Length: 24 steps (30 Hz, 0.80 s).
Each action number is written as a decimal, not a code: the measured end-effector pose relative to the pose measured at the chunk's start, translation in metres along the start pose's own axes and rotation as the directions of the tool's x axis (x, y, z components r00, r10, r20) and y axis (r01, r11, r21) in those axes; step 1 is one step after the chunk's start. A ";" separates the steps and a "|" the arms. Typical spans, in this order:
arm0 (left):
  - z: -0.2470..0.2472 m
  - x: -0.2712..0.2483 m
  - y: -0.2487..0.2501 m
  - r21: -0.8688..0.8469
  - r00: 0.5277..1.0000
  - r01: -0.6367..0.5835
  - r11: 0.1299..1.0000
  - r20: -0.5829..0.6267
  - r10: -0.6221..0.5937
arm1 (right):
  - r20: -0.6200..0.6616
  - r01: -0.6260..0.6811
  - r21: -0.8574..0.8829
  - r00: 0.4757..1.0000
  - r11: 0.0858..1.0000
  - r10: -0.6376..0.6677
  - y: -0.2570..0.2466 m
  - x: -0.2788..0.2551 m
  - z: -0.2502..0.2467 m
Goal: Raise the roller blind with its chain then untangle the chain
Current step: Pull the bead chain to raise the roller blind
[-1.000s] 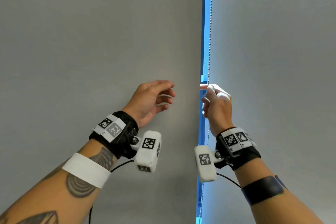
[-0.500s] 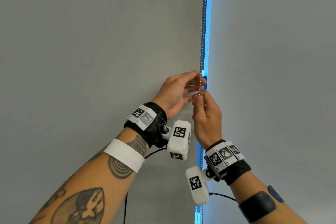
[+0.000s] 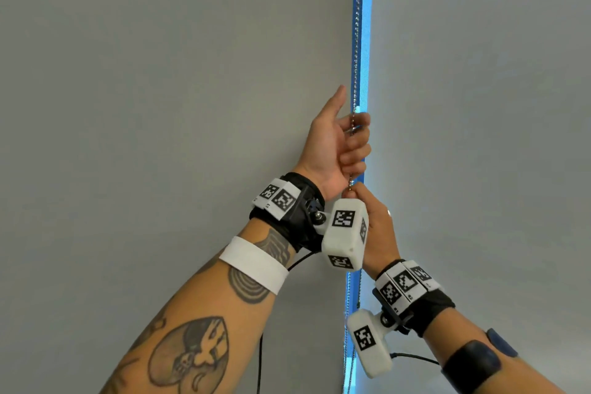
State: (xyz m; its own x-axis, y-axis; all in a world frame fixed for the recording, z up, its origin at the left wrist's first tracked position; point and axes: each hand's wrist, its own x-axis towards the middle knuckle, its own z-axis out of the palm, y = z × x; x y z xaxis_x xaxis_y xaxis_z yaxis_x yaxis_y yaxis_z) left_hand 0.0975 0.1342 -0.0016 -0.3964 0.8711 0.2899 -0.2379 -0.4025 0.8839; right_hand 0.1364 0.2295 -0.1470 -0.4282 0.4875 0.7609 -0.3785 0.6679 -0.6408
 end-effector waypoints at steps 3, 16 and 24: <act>-0.001 -0.001 -0.013 0.069 0.996 -0.020 0.997 -0.082 0.026 | 0.091 -0.037 0.064 0.995 0.997 0.031 -0.003 -0.006 -0.003; -0.011 -0.038 -0.043 0.057 0.994 -0.085 0.995 -0.061 0.088 | 0.250 -0.351 0.476 0.933 0.807 0.258 -0.075 0.067 -0.049; -0.032 -0.042 -0.087 0.202 0.991 -0.013 0.979 -0.131 0.040 | 0.370 -0.377 0.538 0.909 0.754 0.191 -0.133 0.085 -0.026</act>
State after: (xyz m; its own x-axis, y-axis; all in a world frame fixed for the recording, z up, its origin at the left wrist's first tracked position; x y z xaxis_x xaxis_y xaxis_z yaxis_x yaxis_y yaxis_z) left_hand 0.1061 0.1232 -0.1025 -0.5183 0.8098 0.2749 -0.0485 -0.3487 0.9360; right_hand 0.1717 0.1961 0.0054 -0.7653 0.3625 0.5319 -0.5653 0.0167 -0.8247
